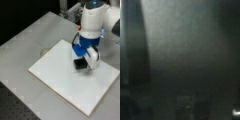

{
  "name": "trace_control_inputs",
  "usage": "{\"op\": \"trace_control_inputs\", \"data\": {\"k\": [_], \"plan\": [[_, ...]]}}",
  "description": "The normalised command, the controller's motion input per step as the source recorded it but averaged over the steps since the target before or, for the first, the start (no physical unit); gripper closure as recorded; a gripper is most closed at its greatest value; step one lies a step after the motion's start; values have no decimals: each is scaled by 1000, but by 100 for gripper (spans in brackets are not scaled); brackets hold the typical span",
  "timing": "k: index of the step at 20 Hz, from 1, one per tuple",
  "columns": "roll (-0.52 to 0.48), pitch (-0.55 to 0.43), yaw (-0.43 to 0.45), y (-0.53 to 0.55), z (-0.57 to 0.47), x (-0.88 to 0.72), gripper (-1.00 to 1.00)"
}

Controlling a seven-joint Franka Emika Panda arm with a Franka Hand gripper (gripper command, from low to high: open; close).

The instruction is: Erasing curve lines

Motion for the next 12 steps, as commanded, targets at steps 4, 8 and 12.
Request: {"op": "trace_control_inputs", "data": {"k": [4,8,12], "plan": [[-141,347,436,-356,433,263,100],[-161,325,460,-341,346,311,100],[-214,310,495,-309,235,331,100]]}}
